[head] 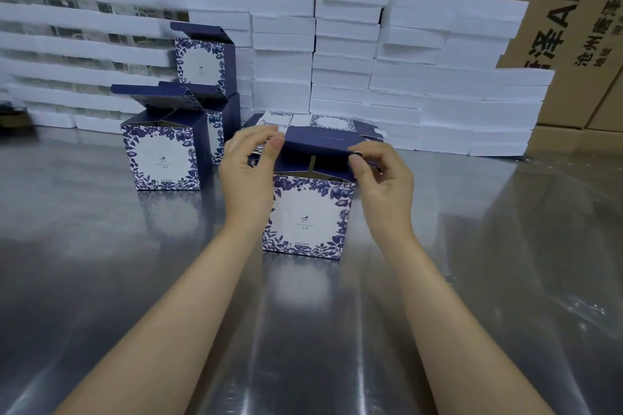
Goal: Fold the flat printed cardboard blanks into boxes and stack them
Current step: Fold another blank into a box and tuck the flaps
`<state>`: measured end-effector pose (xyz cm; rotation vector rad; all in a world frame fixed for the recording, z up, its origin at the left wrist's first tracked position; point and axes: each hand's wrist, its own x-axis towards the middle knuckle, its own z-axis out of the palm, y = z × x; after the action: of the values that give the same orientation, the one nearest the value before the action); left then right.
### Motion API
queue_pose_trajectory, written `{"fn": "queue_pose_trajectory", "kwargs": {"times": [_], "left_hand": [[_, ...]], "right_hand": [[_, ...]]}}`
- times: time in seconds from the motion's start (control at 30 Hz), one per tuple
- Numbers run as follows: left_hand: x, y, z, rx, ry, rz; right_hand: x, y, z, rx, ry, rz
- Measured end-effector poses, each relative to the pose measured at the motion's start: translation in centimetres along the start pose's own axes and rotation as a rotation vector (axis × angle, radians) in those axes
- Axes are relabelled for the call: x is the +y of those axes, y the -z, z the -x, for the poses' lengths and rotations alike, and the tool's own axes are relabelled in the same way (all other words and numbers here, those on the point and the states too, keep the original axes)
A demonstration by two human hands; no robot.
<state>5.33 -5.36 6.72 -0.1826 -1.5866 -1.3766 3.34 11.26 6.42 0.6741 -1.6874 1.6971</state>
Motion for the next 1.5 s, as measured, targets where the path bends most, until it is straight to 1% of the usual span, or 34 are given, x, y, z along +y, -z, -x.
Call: {"fn": "queue_pose_trajectory", "kwargs": {"times": [0.07,0.13,0.2,0.27,0.37,0.47,0.57,0.63,0.8,0.9,1.0,1.07,1.13,1.17,1.23,1.3,1.37,1.43,1.5], "left_hand": [[-0.4,0.3,-0.2,0.002,0.008,-0.024],[-0.6,0.4,-0.2,-0.006,0.035,-0.027],[-0.4,0.2,-0.3,-0.021,0.096,0.059],[-0.1,0.0,-0.2,-0.055,0.109,0.126],[-0.3,-0.2,0.2,-0.142,0.119,0.110],[-0.4,-0.2,0.5,-0.192,0.147,0.093],[-0.3,-0.1,0.6,-0.194,0.107,0.071],[-0.5,0.0,0.6,-0.212,0.066,0.055],[-1.1,0.1,0.8,-0.248,0.059,0.033],[-1.6,-0.1,1.3,-0.266,0.067,0.010],[-2.1,-0.2,1.7,-0.282,0.104,0.023],[-2.2,-0.5,1.9,-0.212,0.172,0.011],[-2.1,-0.7,2.0,-0.107,0.187,-0.028],[-2.0,-0.7,2.0,-0.089,0.150,-0.062],[-1.5,-1.0,2.0,-0.148,0.083,-0.142],[-1.1,-1.4,2.0,-0.233,0.148,-0.127],[-0.7,-1.8,2.0,-0.276,0.284,-0.020],[-0.6,-1.7,1.6,-0.291,0.361,0.046],[-0.9,-1.3,1.2,-0.302,0.379,0.061]], "right_hand": [[-0.3,-0.1,-0.1,0.000,-0.037,-0.026],[-0.7,-0.2,-0.2,0.046,-0.062,-0.081],[-1.2,-0.1,-0.3,0.088,-0.081,-0.153],[-1.4,0.0,-0.5,0.128,-0.124,-0.240],[-1.6,-0.1,-0.7,0.180,-0.213,-0.372],[-1.8,-0.2,-0.7,0.181,-0.221,-0.380],[-1.8,-0.2,-0.6,0.153,-0.135,-0.262],[-1.7,-0.3,-0.5,0.133,-0.110,-0.212],[-1.0,-0.3,-0.3,0.153,-0.140,-0.169],[-0.1,-0.3,0.0,0.062,-0.189,-0.096],[0.5,-0.2,0.4,0.006,-0.238,-0.086],[0.5,-0.2,0.7,-0.001,-0.167,0.017],[0.5,-0.4,0.8,-0.001,-0.014,0.197],[0.4,-0.6,0.8,-0.008,0.051,0.285],[0.0,-1.2,1.1,-0.047,0.130,0.426],[-0.3,-2.0,1.8,-0.107,0.198,0.482],[-0.3,-2.5,2.5,-0.136,0.239,0.429],[-0.3,-2.5,2.5,-0.125,0.207,0.362],[-0.1,-2.2,2.1,-0.124,0.190,0.373]]}}
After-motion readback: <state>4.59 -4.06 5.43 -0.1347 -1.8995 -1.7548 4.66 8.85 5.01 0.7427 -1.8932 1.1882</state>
